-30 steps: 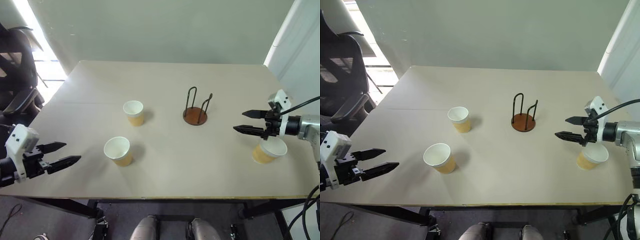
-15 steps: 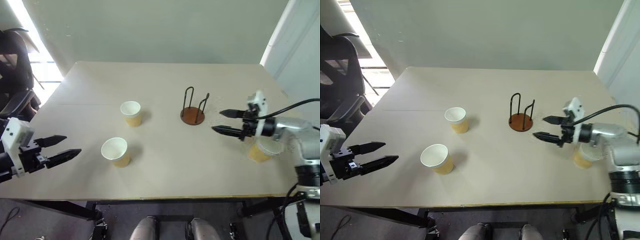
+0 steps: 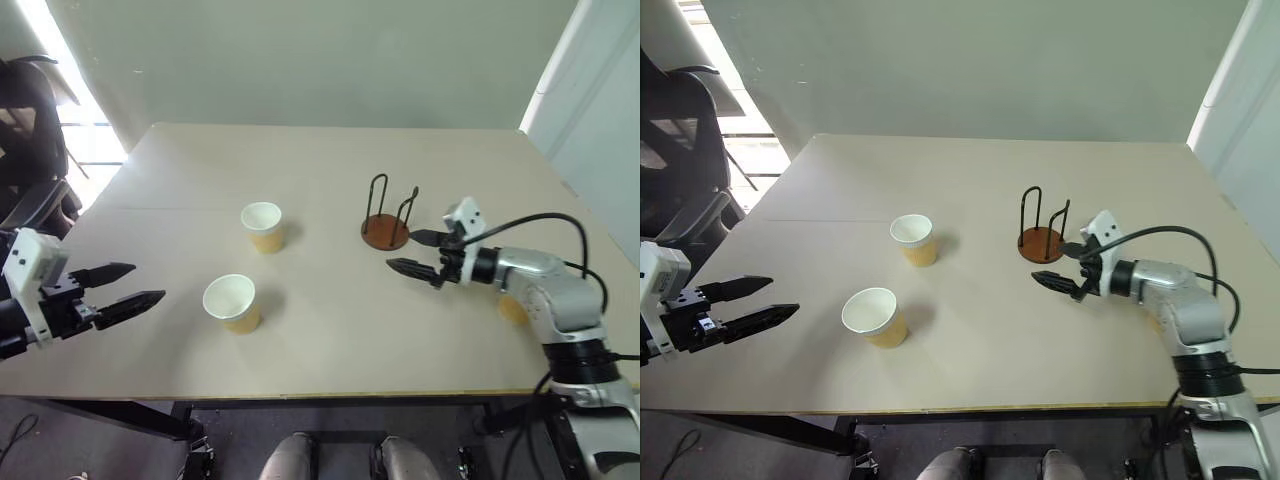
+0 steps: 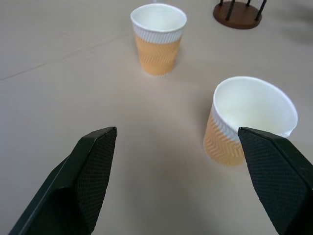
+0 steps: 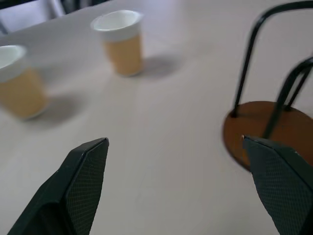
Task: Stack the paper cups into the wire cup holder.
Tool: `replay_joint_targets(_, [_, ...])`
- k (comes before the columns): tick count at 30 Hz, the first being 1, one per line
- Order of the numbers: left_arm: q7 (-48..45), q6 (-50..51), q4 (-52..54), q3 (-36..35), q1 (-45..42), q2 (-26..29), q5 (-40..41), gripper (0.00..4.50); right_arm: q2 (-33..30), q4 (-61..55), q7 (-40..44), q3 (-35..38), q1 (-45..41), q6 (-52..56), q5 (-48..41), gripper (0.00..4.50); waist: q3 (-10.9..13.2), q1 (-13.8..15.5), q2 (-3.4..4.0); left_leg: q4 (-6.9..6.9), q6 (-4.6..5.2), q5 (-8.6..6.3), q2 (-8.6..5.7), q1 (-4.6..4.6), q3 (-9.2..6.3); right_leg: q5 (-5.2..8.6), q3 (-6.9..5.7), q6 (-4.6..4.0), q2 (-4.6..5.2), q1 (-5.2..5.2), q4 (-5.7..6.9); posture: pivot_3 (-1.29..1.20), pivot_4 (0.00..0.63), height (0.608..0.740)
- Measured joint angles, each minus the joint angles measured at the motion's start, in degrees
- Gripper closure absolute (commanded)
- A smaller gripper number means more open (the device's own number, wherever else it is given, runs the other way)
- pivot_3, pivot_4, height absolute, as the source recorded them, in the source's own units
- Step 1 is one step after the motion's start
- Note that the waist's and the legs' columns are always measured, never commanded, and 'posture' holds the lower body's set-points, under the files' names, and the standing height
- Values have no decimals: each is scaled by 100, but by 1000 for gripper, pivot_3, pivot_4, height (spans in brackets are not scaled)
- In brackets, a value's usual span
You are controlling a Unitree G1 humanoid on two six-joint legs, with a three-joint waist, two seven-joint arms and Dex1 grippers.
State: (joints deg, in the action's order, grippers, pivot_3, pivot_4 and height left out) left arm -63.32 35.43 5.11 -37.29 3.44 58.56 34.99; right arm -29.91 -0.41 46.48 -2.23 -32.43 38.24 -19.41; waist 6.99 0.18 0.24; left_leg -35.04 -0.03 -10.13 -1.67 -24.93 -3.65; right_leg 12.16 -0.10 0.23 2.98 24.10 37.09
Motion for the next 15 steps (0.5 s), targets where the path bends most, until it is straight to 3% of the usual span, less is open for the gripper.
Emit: replay_joint_targets(15, [115, 79, 95, 1, 15, -70, -5, 252, 863, 964, -1577, -68, -282, -328, 785, 0, 0, 8, 0, 1, -5, -3, 0, -5, -2, -6, 0, -3, 0, 9, -1, 0, 150, 740])
